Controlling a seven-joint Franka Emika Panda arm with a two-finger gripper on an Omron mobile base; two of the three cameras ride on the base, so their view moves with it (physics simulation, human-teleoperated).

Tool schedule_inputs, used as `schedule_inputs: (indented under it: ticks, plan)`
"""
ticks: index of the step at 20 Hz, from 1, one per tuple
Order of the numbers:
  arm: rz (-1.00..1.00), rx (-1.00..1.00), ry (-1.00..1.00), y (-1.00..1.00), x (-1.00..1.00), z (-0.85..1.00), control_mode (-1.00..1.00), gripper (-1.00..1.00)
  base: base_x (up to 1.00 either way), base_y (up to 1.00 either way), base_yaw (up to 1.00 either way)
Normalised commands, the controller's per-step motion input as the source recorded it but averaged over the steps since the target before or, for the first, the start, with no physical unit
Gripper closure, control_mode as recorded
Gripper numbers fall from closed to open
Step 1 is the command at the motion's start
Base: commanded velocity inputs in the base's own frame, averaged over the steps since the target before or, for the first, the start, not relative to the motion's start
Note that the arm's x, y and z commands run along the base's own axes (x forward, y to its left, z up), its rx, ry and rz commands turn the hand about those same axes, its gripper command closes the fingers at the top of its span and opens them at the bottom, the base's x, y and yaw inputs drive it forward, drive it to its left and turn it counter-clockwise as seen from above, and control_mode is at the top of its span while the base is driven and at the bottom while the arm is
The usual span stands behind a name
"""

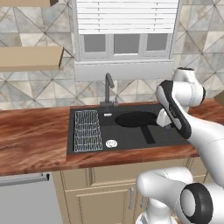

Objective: Move the pot and pan from the stove into the sink.

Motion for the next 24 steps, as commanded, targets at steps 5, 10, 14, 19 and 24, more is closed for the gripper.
schedule_inputs:
  ticks: [5,10,14,19,24]
  plan:
    - [0.00,0.00,0.01,0.00,0.08,0.00,-1.00,1.00,0.00,0.00,0.00]
    - [0.01,-0.05,0.01,0.00,0.03,-0.07,-1.00,1.00,0.00,0.00,0.00]
    - [0.03,-0.10,0.02,0.06,0.20,-0.24,-1.00,1.00,0.00,0.00,0.00]
    - [0.03,-0.09,0.00,0.12,0.32,-0.26,-1.00,1.00,0.00,0.00,0.00]
    - [0.04,-0.08,0.00,0.07,0.36,-0.22,-1.00,1.00,0.00,0.00,0.00]
